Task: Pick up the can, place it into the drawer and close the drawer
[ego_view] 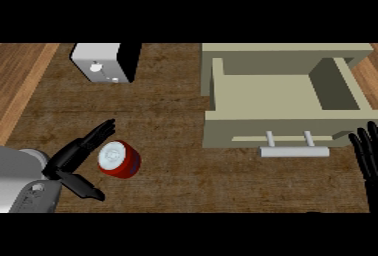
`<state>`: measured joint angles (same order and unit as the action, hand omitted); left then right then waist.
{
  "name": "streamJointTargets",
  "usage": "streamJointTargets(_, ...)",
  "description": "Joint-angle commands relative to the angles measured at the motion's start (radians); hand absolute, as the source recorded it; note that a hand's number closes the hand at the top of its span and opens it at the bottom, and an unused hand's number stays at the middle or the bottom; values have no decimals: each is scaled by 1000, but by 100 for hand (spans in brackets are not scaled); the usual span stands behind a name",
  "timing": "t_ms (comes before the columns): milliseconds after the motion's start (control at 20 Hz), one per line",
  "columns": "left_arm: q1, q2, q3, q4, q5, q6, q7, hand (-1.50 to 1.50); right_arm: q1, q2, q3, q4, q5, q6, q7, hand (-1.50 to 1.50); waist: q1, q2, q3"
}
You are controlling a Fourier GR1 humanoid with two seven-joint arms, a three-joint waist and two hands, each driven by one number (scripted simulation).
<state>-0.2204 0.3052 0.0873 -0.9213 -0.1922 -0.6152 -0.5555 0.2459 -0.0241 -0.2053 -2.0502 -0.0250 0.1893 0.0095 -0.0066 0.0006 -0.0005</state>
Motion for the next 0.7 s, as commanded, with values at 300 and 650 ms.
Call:
streamJointTargets(300, -65, 4, -18, 193, -30, -3, -154, -150, 18, 22, 32, -86, 10, -12, 88, -150, -2, 0, 0)
streamJointTargets(650, -99, -2, -34, 219, -34, 29, -160, -150, -17, -10, -4, -76, -13, 5, 99, -150, 1, 0, 0)
